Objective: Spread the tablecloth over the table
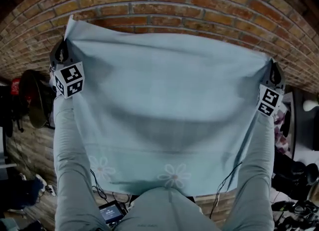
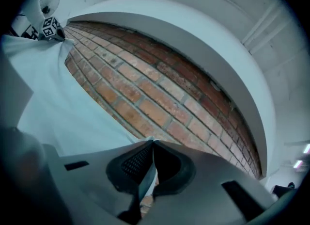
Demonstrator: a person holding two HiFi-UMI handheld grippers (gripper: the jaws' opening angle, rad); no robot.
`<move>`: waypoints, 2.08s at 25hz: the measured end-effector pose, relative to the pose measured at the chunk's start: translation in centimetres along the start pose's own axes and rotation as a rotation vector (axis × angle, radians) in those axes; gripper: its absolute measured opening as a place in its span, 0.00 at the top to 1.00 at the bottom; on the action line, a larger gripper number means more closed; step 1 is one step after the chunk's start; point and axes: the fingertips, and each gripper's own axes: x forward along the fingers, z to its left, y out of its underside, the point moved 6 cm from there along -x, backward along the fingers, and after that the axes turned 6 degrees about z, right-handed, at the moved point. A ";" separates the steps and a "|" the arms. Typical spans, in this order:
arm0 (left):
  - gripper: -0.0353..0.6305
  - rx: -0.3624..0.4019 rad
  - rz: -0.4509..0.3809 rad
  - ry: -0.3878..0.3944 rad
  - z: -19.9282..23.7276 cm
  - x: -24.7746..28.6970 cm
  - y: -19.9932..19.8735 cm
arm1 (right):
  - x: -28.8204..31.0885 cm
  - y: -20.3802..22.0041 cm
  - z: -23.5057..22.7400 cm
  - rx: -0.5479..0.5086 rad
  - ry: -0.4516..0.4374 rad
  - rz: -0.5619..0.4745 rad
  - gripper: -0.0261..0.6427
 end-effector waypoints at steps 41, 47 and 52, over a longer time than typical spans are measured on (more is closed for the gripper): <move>0.91 -0.060 0.380 0.554 -16.8 -14.5 12.2 | -14.7 13.4 13.9 0.159 -0.489 0.443 0.75; 0.91 -0.105 0.419 0.669 -20.1 -23.8 14.4 | -25.4 15.8 19.3 0.211 -0.617 0.552 0.73; 0.91 -0.125 0.454 0.740 -22.5 -29.0 16.1 | -31.1 16.9 23.8 0.204 -0.687 0.627 0.72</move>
